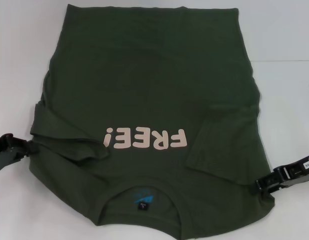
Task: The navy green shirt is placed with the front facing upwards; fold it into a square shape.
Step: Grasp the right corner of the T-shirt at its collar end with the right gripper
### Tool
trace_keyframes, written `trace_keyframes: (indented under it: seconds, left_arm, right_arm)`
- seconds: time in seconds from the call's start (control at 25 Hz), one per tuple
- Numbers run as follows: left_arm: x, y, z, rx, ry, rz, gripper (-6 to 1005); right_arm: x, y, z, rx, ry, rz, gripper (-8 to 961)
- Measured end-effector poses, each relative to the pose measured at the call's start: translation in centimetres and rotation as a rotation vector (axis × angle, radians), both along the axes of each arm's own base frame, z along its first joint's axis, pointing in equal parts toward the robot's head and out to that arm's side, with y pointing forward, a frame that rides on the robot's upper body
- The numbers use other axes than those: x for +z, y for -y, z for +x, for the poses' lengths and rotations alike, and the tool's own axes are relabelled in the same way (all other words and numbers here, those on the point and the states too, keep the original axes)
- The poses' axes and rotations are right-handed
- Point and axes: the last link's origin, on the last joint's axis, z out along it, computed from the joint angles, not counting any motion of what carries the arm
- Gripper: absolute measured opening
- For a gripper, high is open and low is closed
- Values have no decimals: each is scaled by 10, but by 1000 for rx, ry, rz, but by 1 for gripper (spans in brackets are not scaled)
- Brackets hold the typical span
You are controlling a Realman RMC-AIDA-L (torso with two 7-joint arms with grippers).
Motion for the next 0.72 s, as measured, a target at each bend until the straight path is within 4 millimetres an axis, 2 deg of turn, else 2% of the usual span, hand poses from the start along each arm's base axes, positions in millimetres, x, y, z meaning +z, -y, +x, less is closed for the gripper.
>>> trace_keyframes:
  seconds: [0.56, 0.72]
  left_arm:
    - [1, -1, -1, 2, -2, 9, 35]
    - [2, -1, 0, 1, -3, 10, 35]
  right_arm:
    - [-18, 2, -15, 30, -16, -56, 733]
    - [-18, 1, -17, 26, -24, -49, 681]
